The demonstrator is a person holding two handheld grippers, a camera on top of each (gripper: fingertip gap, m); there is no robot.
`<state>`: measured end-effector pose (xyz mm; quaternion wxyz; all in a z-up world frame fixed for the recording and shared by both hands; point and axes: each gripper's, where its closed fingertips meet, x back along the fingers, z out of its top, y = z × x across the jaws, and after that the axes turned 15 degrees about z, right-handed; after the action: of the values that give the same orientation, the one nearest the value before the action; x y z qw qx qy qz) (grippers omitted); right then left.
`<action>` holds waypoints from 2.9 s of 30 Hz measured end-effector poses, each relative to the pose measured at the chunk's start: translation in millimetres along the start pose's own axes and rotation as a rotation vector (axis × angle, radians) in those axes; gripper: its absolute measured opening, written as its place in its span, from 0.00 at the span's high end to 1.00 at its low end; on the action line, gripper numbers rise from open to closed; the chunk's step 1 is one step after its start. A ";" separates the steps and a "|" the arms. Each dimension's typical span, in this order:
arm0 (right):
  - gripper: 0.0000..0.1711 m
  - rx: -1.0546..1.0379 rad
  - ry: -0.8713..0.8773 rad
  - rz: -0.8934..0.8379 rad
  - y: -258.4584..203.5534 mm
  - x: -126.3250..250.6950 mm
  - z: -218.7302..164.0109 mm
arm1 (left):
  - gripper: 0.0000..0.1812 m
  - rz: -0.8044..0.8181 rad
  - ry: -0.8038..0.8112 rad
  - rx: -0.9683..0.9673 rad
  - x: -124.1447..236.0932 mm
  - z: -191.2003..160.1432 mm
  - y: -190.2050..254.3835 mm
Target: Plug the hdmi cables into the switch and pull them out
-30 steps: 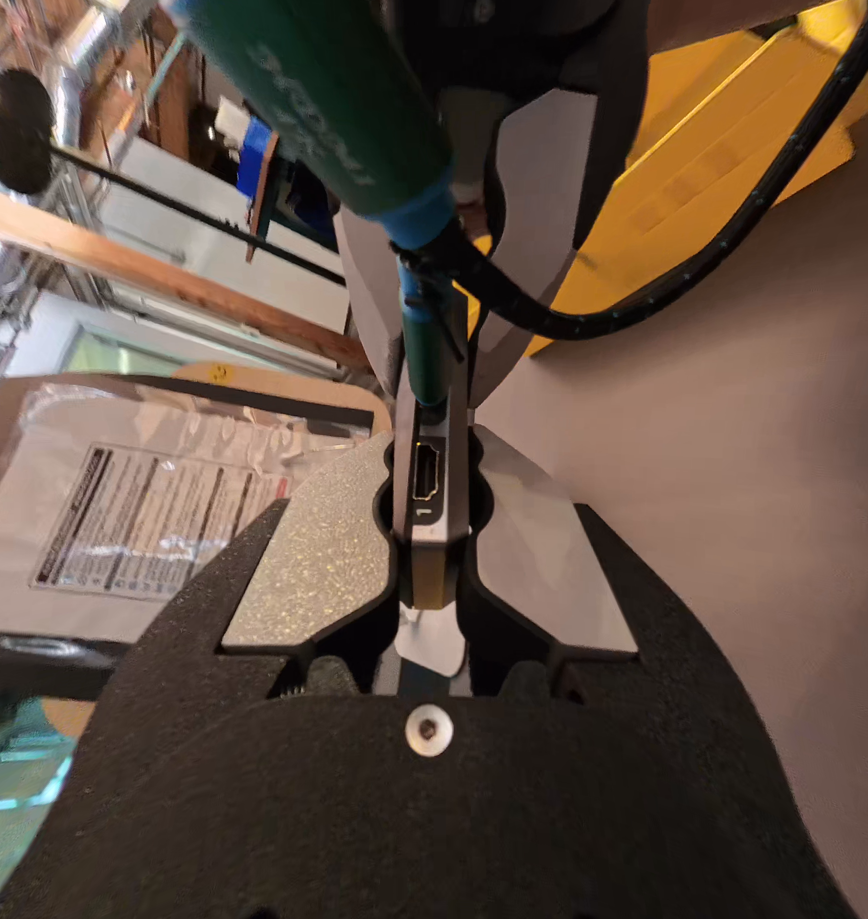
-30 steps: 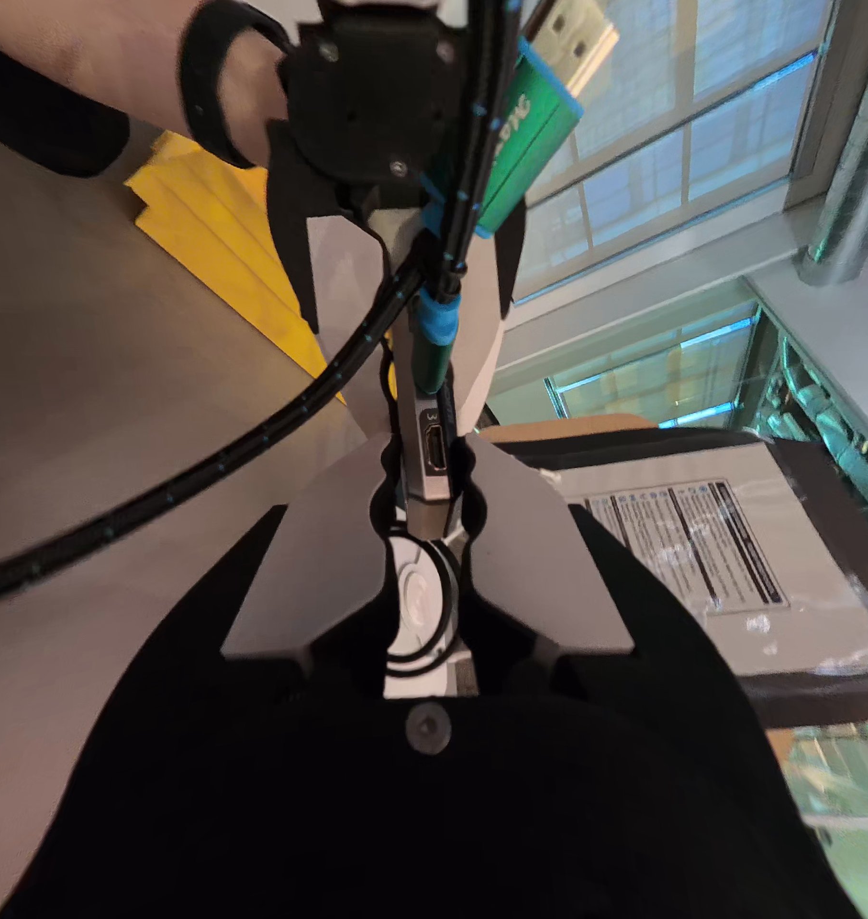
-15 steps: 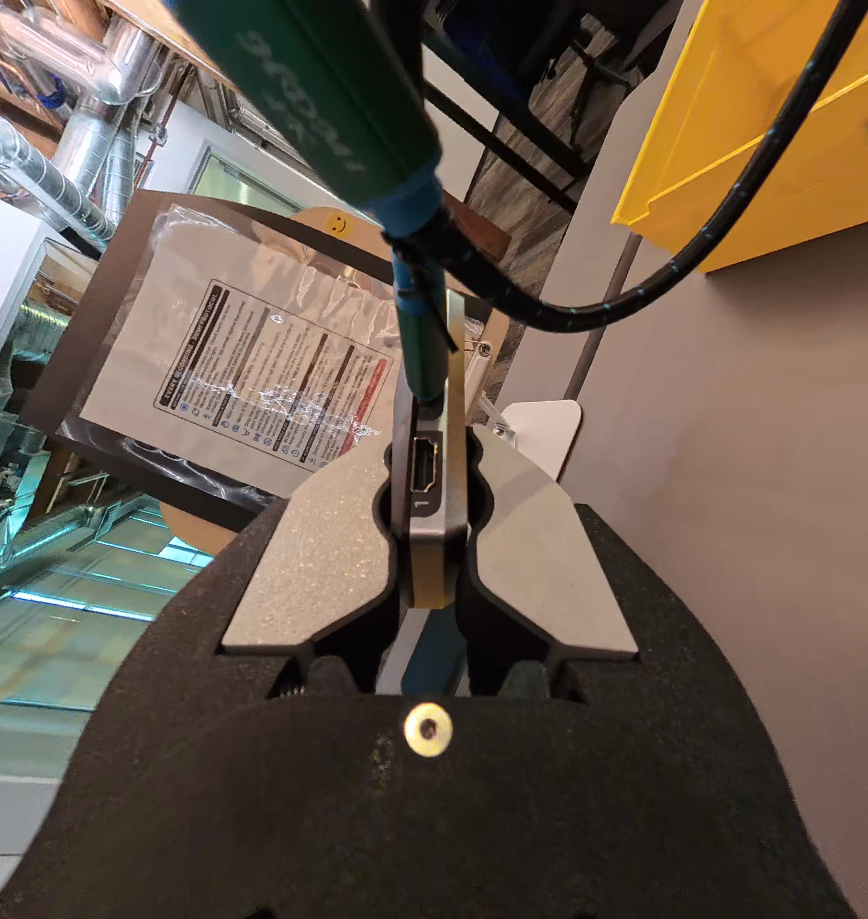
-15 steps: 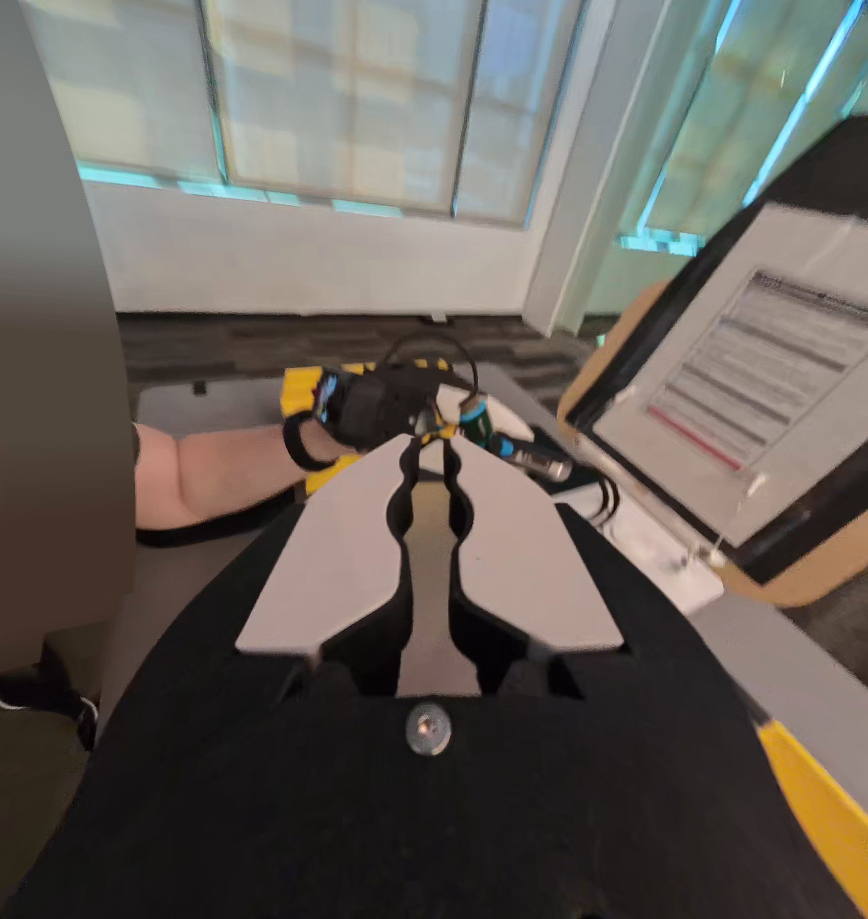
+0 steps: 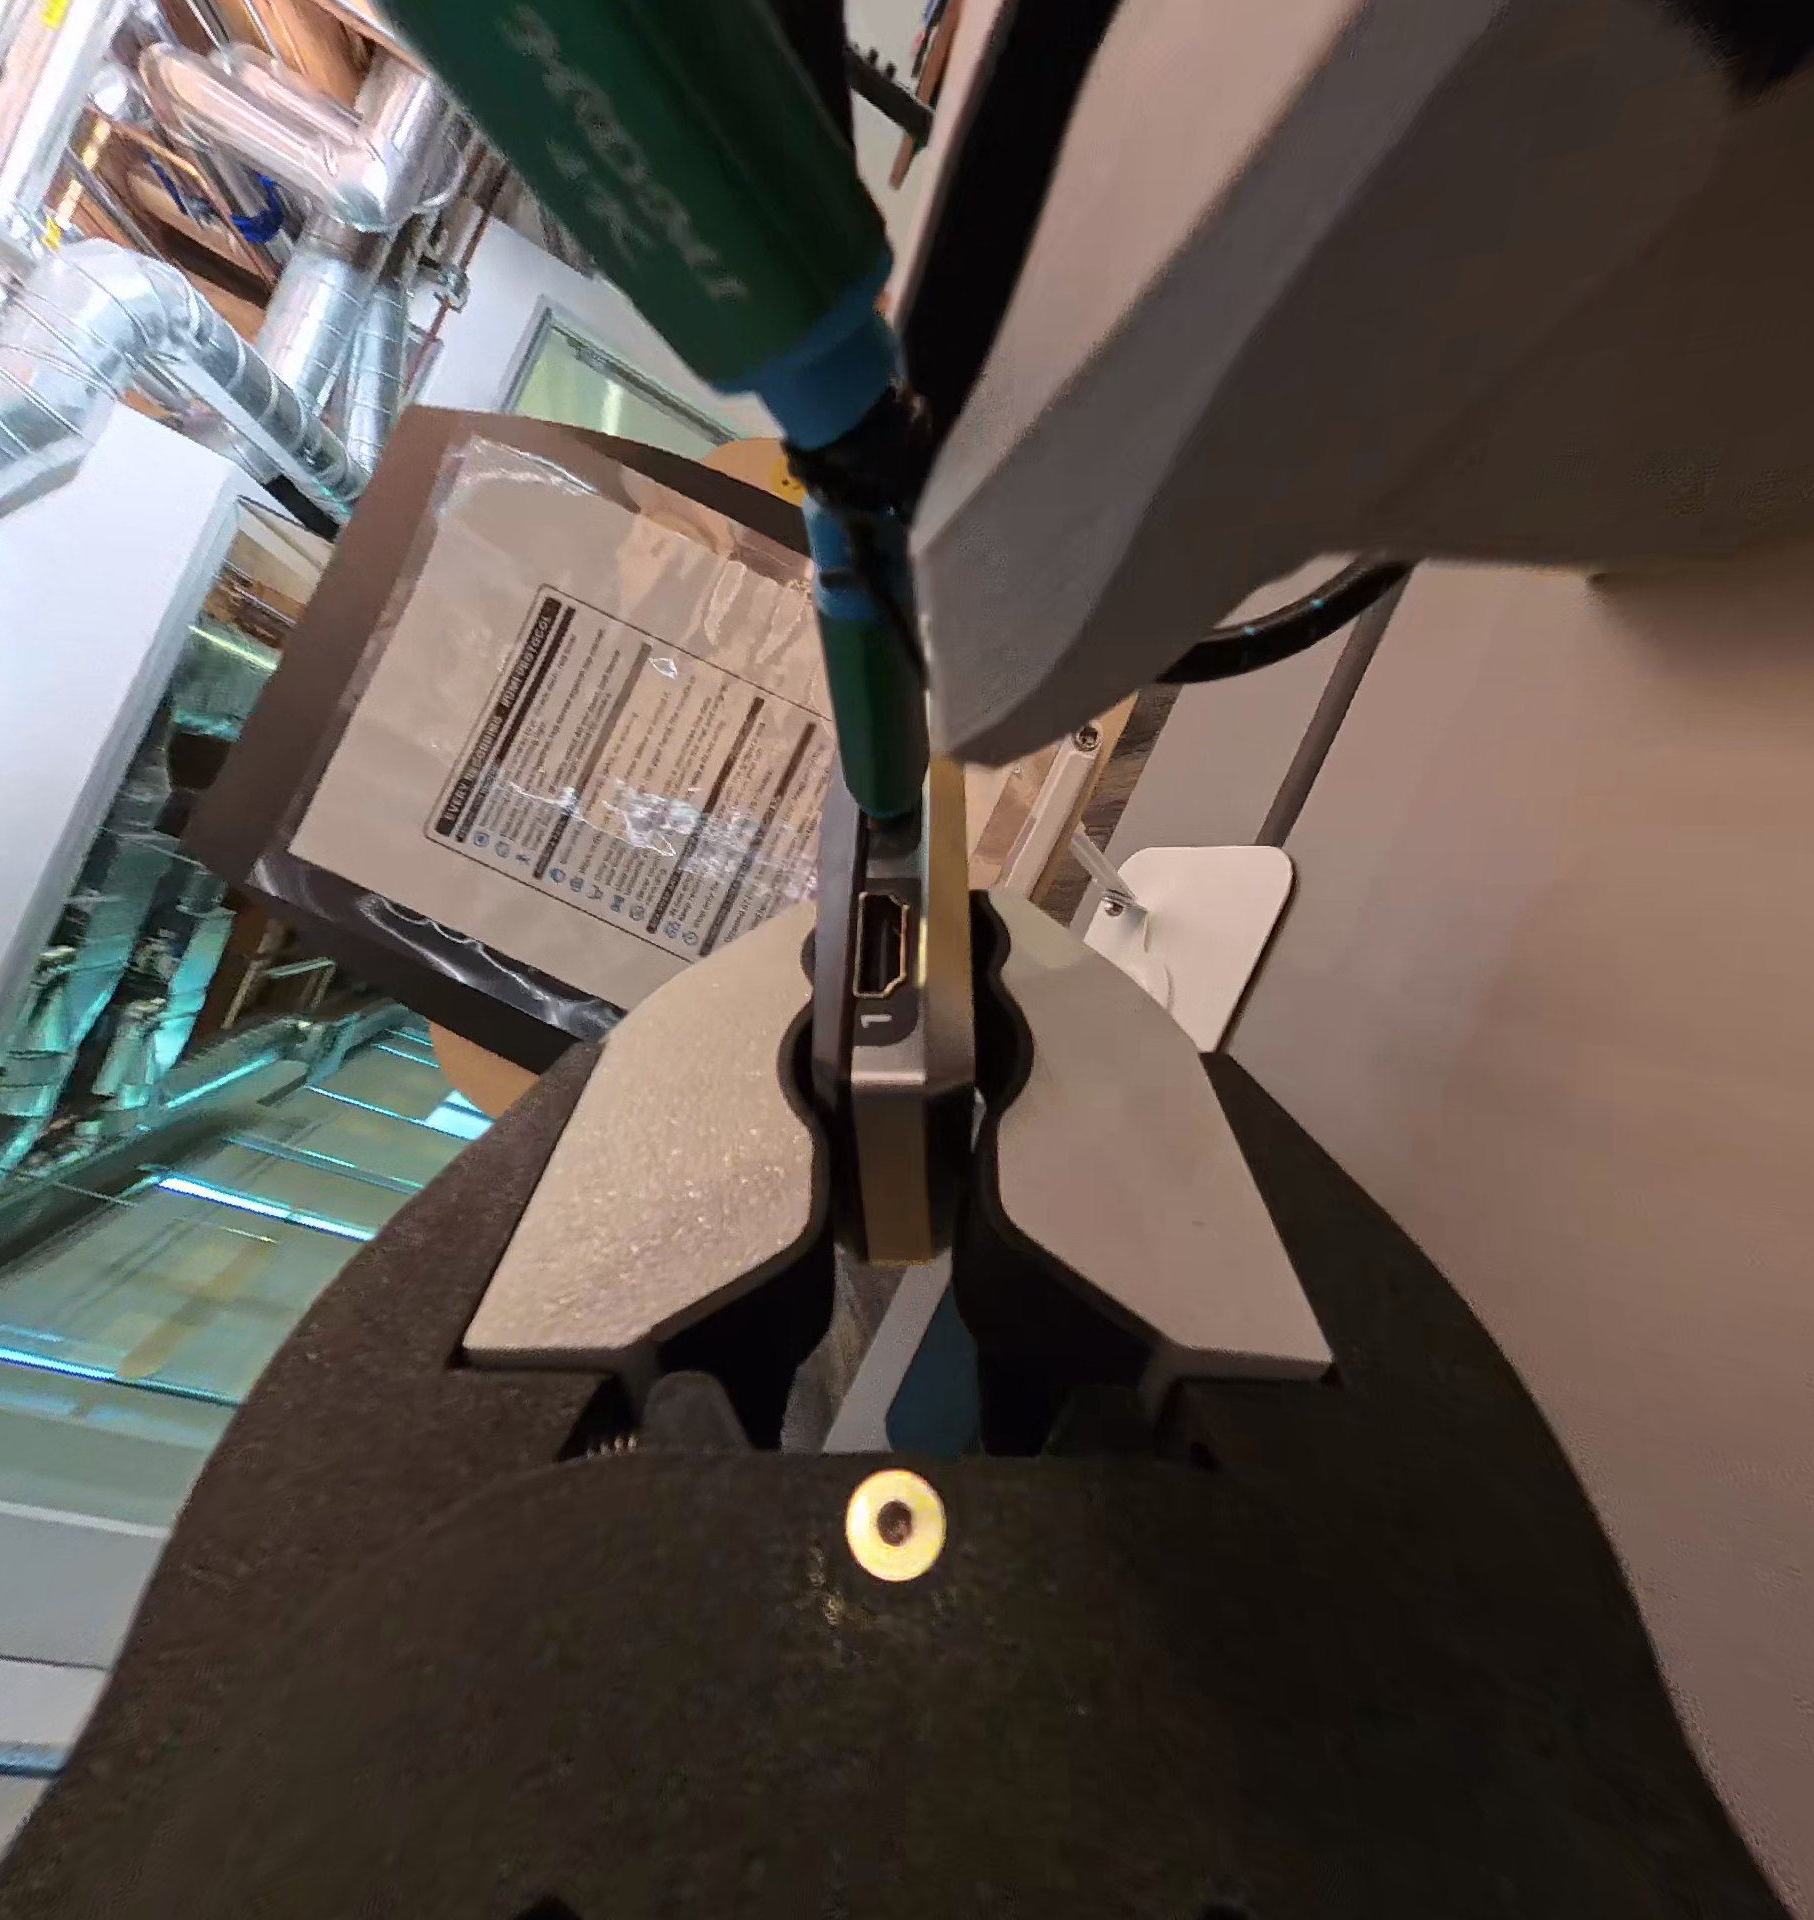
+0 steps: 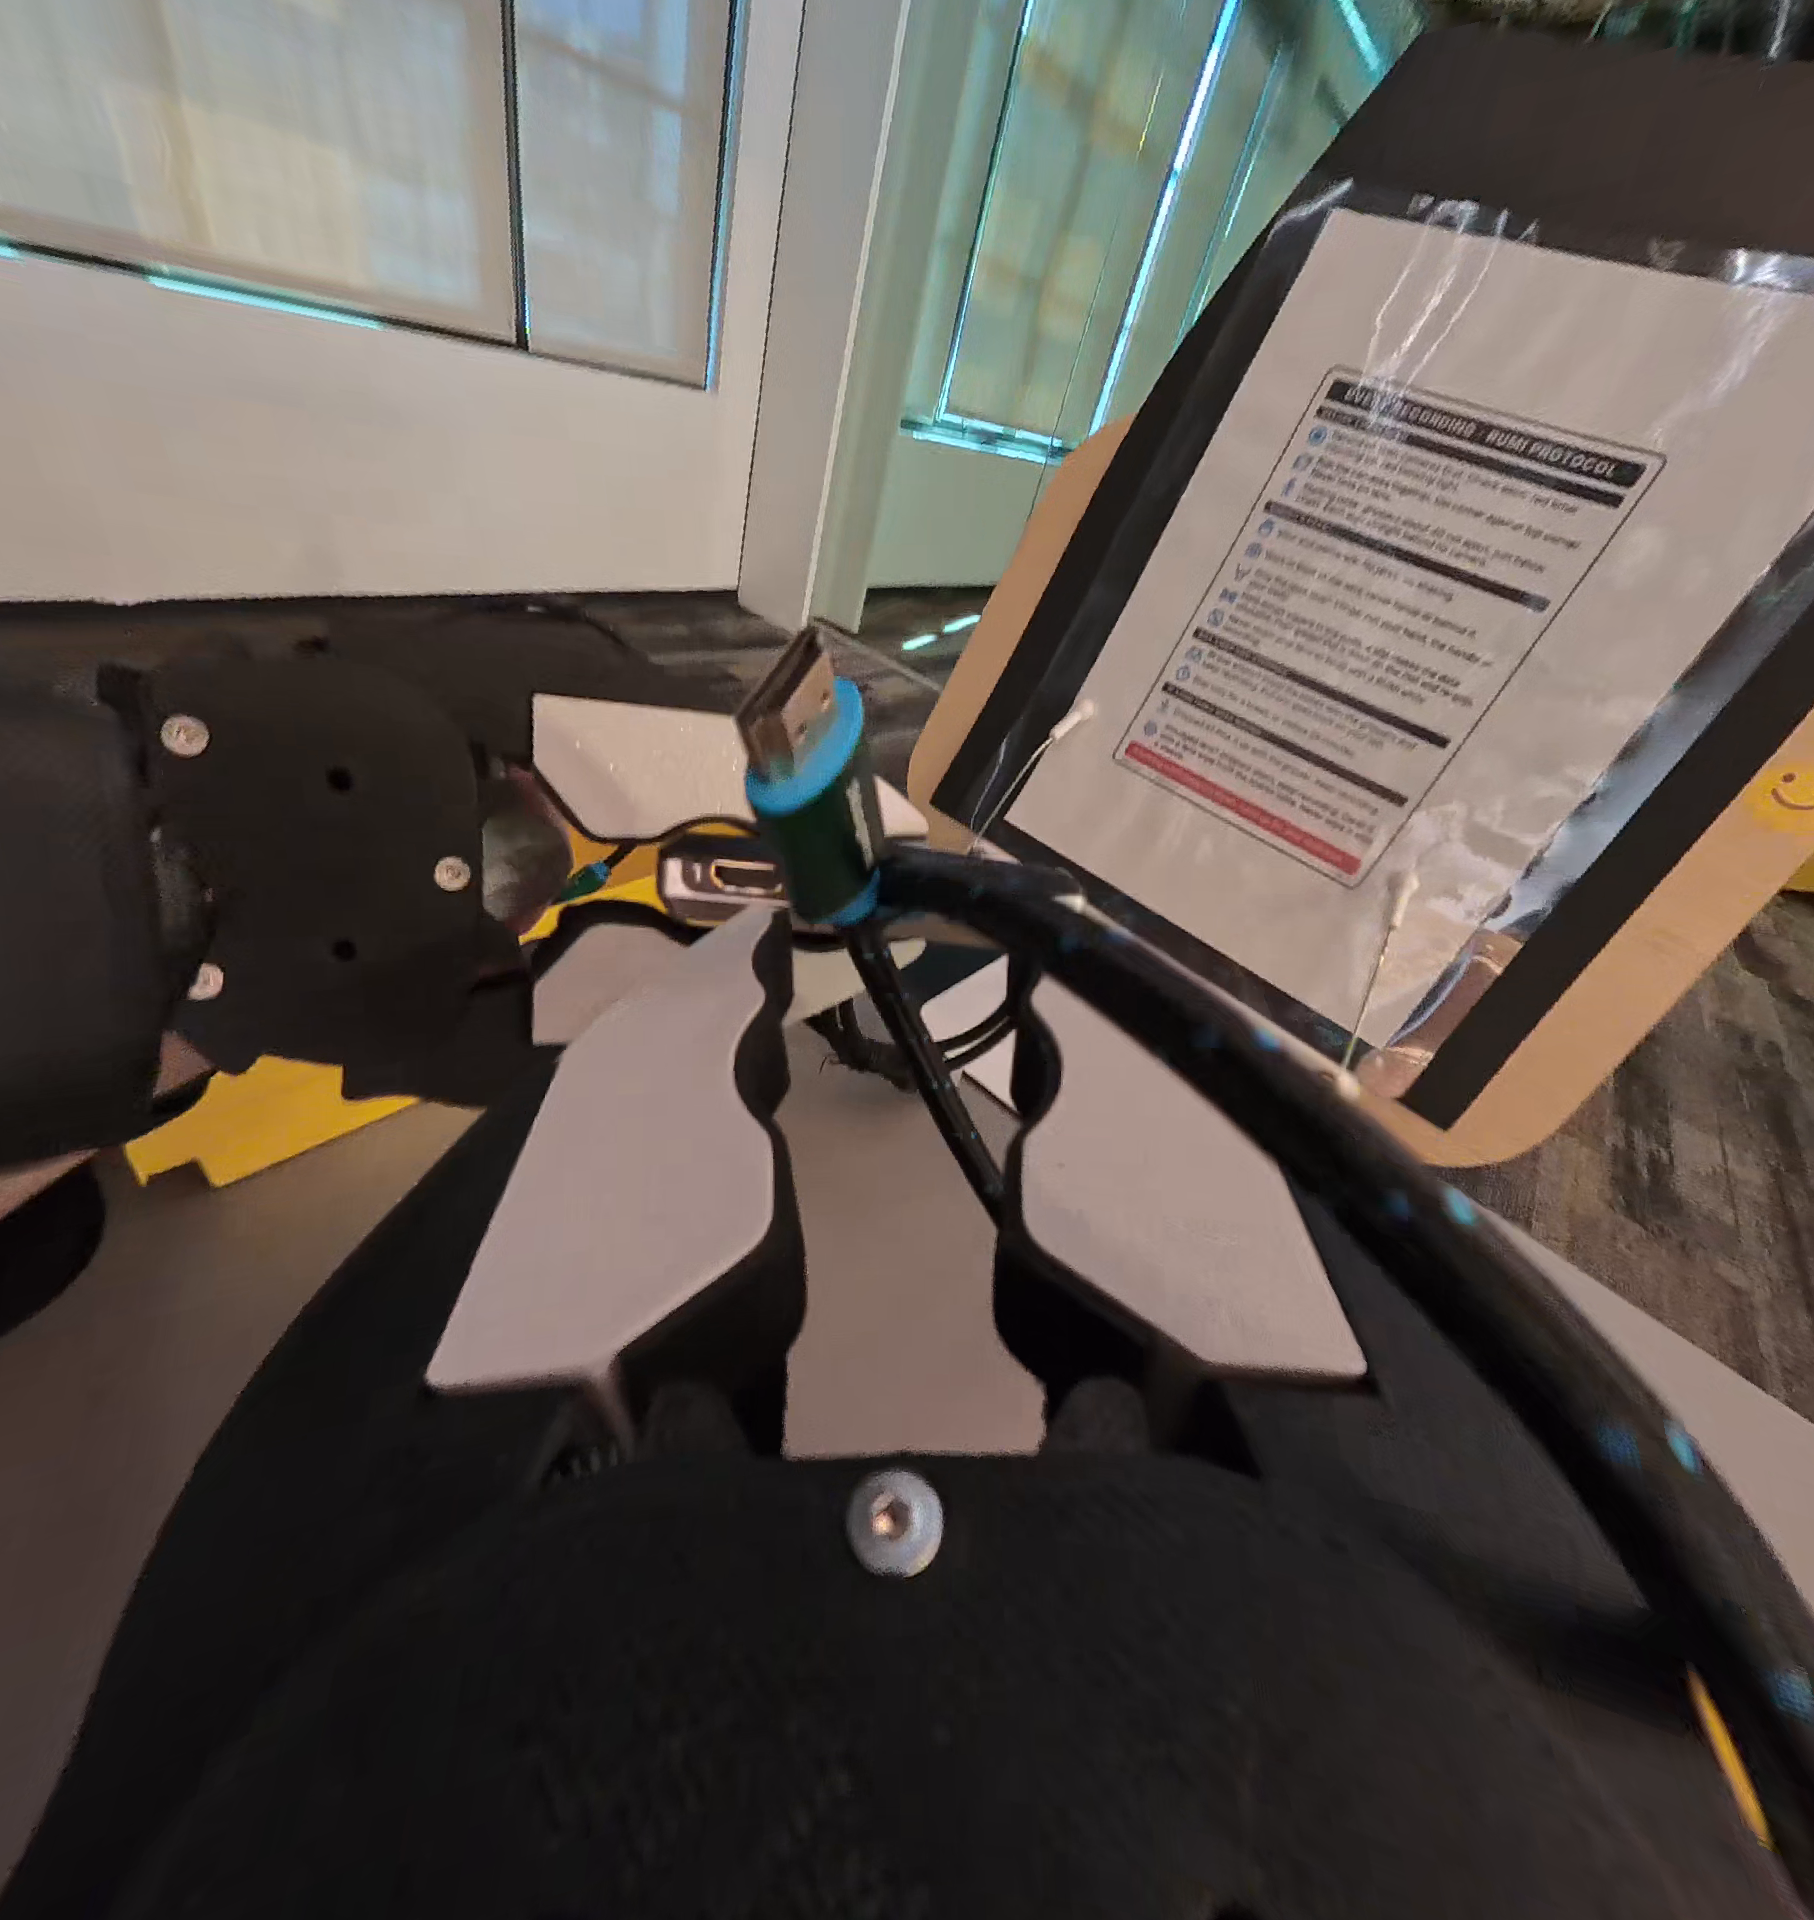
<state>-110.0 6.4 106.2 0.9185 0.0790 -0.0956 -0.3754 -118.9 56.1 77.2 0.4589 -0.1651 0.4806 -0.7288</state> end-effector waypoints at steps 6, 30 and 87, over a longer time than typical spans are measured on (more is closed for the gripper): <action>0.85 0.032 -0.043 0.002 3.7 -5.8 -12.5 | 0.88 0.028 0.020 -0.105 -1.1 3.6 10.7; 0.87 -0.068 -0.056 0.169 9.6 -1.2 -23.3 | 0.86 0.100 0.091 -0.176 -1.3 13.5 21.6; 0.75 0.215 -0.401 0.286 68.7 159.3 -65.5 | 0.86 -0.238 0.035 -0.083 19.5 12.7 27.0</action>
<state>63.2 -52.6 76.1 0.9114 0.0858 -0.3250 -0.2375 -106.7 29.8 56.4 0.3535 -0.2270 0.4953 -0.7604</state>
